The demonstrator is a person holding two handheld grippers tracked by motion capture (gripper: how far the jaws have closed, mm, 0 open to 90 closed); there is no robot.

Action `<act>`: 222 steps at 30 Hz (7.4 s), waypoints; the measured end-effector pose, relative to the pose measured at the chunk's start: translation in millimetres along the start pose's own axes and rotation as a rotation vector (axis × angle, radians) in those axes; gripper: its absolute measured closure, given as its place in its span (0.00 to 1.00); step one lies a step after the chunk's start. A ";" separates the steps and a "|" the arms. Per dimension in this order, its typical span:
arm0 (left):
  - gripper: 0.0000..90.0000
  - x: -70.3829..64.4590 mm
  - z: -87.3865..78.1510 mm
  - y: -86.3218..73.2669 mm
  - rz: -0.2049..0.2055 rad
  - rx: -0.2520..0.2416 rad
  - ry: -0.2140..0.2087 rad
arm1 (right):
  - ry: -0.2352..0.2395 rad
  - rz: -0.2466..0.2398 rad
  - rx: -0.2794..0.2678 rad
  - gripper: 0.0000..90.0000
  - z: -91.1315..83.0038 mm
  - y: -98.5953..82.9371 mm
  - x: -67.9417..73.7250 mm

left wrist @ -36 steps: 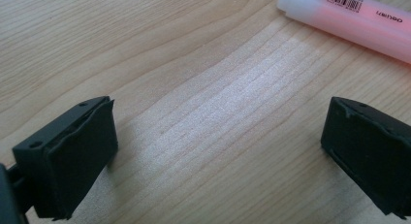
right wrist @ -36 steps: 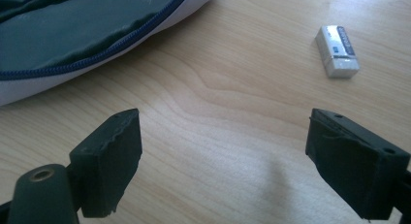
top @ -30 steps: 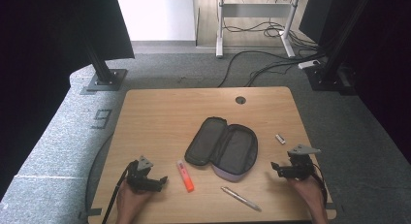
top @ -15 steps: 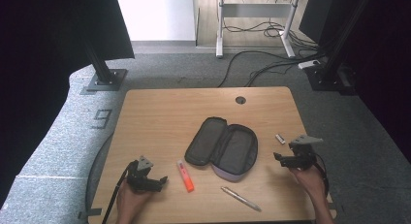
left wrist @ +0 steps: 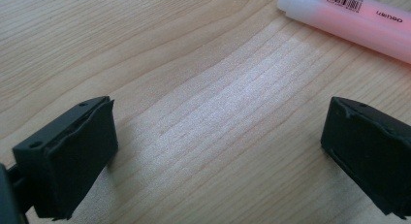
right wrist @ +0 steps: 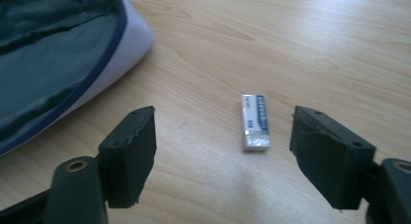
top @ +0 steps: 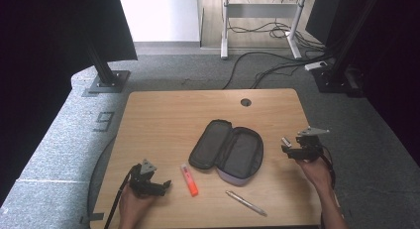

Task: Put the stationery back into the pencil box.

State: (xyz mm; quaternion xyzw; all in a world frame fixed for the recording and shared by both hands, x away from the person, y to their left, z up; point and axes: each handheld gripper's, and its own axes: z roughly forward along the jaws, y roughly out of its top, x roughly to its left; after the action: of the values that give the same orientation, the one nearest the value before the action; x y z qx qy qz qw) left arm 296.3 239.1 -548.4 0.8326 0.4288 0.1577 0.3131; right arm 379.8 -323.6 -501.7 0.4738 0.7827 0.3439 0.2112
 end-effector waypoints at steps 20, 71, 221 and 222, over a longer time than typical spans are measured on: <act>0.00 0.0 0.0 0.0 0.000 0.000 0.000 | -0.006 0.005 0.068 0.55 37.5 5.6 -30.2; 0.00 0.0 0.0 0.0 0.000 0.000 0.000 | 0.105 -0.071 0.022 0.79 0.2 33.3 8.4; 0.00 0.0 0.0 0.0 0.000 -0.001 0.000 | 0.416 -0.386 0.033 0.71 -34.0 -1.5 177.1; 0.00 0.0 0.0 0.0 0.000 0.000 -0.001 | 0.416 -0.388 0.032 0.71 -34.3 -2.5 178.0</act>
State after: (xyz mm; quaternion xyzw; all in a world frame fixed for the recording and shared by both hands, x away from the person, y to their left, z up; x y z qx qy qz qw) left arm 296.3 239.1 -548.4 0.8327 0.4285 0.1577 0.3134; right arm 273.6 -178.0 -481.3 0.2377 0.8907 0.3744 0.1002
